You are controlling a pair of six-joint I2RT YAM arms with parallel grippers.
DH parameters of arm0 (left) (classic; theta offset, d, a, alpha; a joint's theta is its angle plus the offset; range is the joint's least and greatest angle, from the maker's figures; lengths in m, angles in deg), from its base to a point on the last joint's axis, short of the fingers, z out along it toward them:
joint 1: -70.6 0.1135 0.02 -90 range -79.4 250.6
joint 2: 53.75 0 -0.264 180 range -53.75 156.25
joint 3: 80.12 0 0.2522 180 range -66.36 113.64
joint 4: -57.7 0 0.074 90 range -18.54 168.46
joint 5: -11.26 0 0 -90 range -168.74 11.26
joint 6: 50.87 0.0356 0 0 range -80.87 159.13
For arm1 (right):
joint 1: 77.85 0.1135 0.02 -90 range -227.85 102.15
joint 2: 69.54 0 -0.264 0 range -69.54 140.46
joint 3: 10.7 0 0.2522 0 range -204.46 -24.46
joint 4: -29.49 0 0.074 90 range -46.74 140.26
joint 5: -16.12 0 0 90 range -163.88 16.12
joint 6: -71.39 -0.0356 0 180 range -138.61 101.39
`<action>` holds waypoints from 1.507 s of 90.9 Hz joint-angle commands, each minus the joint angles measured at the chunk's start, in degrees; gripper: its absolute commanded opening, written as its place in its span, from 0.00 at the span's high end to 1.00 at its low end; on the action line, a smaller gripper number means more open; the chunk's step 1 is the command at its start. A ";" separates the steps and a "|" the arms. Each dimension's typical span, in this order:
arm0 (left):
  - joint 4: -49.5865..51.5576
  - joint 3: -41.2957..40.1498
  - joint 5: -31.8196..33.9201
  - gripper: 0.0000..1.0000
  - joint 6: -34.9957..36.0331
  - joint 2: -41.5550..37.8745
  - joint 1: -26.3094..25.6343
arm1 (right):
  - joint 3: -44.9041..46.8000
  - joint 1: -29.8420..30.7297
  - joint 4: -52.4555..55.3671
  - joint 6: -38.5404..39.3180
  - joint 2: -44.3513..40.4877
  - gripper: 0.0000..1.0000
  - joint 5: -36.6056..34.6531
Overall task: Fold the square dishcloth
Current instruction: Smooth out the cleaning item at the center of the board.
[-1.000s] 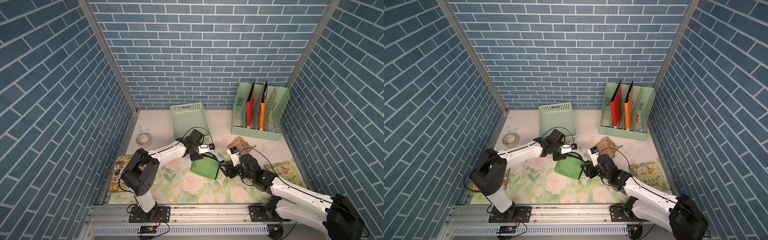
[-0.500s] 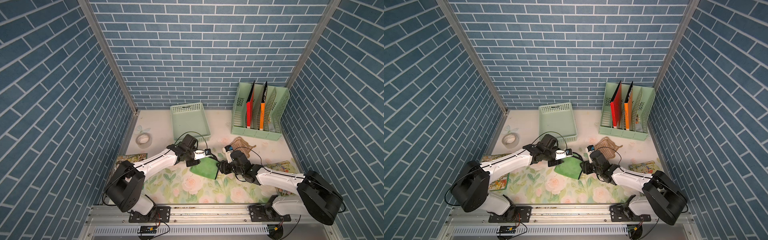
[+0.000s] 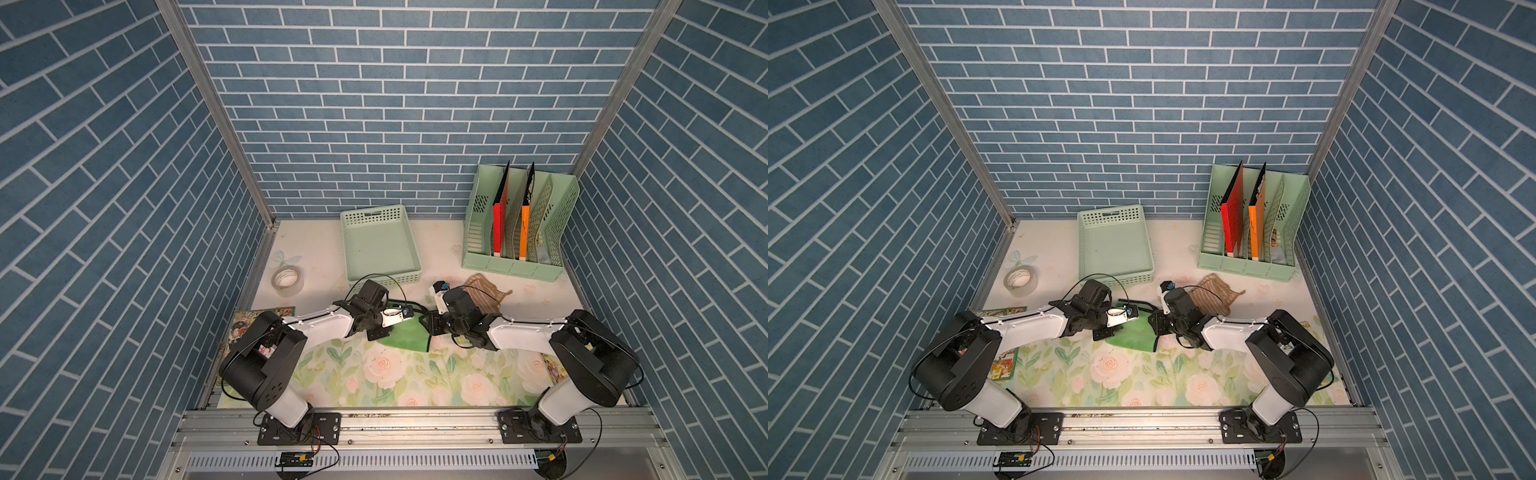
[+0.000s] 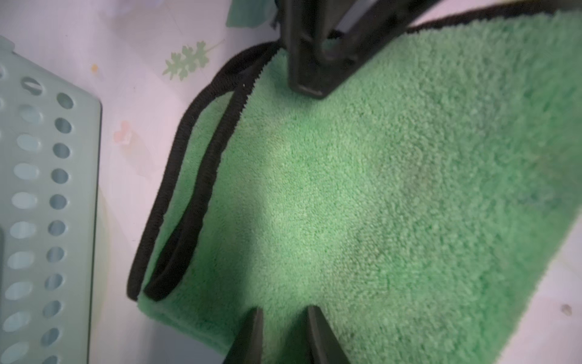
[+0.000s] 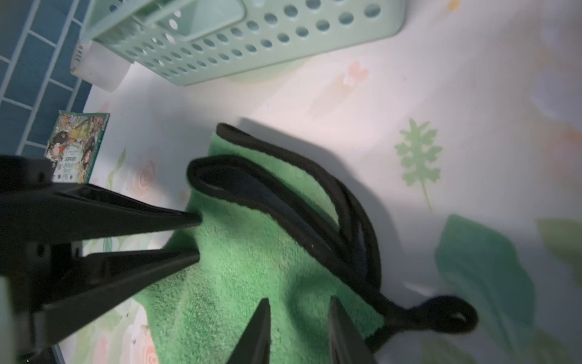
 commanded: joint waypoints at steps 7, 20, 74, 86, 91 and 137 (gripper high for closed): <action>0.49 -0.65 3.74 0.67 -0.56 1.16 0.31 | -3.56 -0.01 4.50 2.54 -1.56 0.72 -2.45; 1.38 -1.24 0.30 0.65 -2.67 -1.39 0.74 | 2.13 2.24 -2.56 -1.53 -7.43 0.74 2.05; 11.00 -1.09 -8.53 0.54 -6.20 -16.77 1.36 | 7.88 7.76 -17.70 -6.61 8.02 0.73 12.59; 9.31 -1.73 -6.81 0.55 -6.38 -13.06 1.38 | 7.34 7.77 -12.64 -4.61 1.89 0.64 11.69; 9.16 -1.45 -6.24 0.55 -6.55 -11.21 1.37 | 6.19 7.57 -8.36 -2.85 -1.69 0.59 10.46; 2.16 1.41 -4.54 0.24 -17.53 -13.05 10.30 | -0.83 -12.85 16.85 20.96 -40.36 0.01 -31.94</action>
